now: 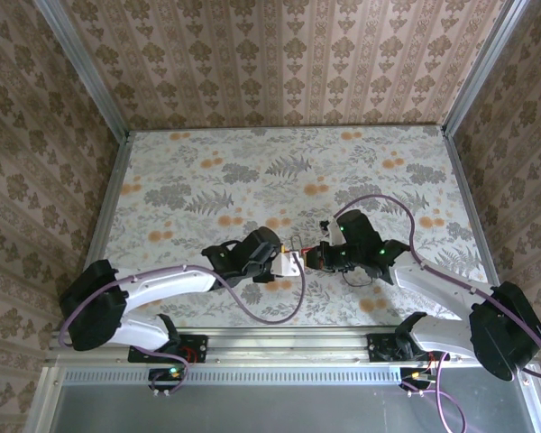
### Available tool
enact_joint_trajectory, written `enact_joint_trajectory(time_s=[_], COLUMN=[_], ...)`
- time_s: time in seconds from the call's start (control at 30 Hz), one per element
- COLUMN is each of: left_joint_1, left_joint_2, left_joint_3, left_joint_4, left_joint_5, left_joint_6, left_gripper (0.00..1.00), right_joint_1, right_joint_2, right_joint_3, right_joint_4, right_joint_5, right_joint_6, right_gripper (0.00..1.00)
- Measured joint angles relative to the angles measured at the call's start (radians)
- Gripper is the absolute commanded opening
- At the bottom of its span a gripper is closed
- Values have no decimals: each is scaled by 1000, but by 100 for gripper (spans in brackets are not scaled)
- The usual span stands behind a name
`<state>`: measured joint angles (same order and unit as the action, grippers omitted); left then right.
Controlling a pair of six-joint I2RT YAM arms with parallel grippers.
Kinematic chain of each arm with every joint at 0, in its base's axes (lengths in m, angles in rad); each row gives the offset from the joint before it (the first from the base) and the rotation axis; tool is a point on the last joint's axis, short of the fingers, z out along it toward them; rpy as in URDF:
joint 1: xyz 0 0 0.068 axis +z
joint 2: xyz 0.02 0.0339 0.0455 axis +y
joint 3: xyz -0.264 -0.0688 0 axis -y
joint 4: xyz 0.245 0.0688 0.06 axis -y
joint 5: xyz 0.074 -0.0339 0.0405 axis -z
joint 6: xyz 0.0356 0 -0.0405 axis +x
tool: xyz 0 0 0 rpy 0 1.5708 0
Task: Unlock with the key
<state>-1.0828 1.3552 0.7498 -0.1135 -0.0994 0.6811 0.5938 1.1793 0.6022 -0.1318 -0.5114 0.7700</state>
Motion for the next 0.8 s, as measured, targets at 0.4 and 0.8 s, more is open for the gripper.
enact_joint_trajectory(time_s=[0.4,0.8], left_joint_1=[-22,-36], left_joint_2=[-10,-8], left_joint_3=[-3,-34], left_joint_4=[14,131], left_joint_5=[9,-104], left_joint_6=[-8,22], left_gripper=[0,0], right_joint_1=[3,-76], right_joint_2=[18,19], right_joint_3=[2,-65], right_joint_4=[10,191], right_joint_5=[-28,-116], right_joint_6=[-52,188], right_gripper=[0,0])
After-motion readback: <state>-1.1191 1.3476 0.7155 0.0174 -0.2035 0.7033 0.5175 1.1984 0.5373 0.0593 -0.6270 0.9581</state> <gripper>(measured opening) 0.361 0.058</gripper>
